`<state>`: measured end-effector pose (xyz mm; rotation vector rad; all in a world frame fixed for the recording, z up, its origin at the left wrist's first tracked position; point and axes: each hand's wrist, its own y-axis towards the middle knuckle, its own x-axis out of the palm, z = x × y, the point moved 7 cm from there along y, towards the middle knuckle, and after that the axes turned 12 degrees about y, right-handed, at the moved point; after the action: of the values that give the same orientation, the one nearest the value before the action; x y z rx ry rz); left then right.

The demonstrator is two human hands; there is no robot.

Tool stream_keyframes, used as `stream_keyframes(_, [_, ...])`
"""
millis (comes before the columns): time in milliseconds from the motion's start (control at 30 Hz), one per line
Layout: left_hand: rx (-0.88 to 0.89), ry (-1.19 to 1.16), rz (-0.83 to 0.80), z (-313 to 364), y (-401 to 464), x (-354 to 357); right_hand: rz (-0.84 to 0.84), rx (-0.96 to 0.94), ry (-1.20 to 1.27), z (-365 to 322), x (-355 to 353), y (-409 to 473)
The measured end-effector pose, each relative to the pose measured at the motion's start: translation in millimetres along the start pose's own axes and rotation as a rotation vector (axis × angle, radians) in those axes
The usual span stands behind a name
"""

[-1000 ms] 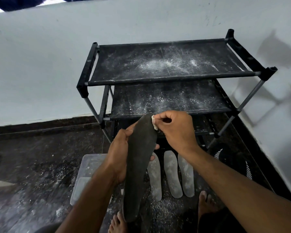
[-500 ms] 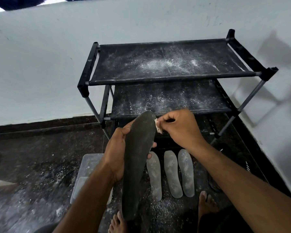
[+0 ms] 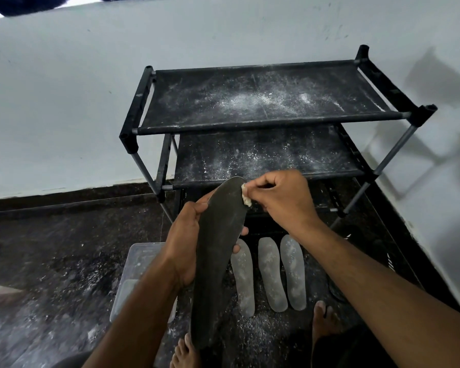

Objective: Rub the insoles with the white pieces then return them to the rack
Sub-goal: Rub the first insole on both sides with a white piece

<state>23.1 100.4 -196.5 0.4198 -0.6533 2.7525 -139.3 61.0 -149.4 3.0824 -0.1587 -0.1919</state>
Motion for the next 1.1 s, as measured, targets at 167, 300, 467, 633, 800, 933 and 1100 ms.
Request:
stream_keyframes(167, [0.0, 0.005, -0.022, 0.5, -0.9, 2.4, -0.027, 0.038, -0.061, 0.4, 3.2, -2.7])
stream_keyframes(300, [-0.008, 0.037, -0.015, -3.7, 0.2, 3.9, 0.032, 0.0, -0.032, -5.2, -3.0, -1.4])
stream_keyframes(467, [-0.009, -0.008, 0.007, -3.7, 0.3, 4.2, -0.007, 0.024, -0.117, -2.0, 0.1, -3.6])
stream_keyframes(633, [-0.01, 0.011, -0.01, -4.2, -0.8, 9.8, 0.088, -0.034, -0.04, -9.3, -9.3, -1.4])
stream_keyframes(800, [-0.019, 0.026, 0.003, -4.6, -1.3, 8.1, 0.045, 0.043, -0.087, -1.9, -5.0, -0.9])
stream_keyframes(933, [-0.009, 0.034, -0.004, -4.5, -1.2, 8.0, 0.091, -0.058, -0.039, -12.6, -7.1, -1.9])
stream_keyframes(1100, [-0.004, 0.037, 0.0, -4.3, -0.6, 7.0, -0.015, -0.011, -0.169, -6.5, 3.9, -4.4])
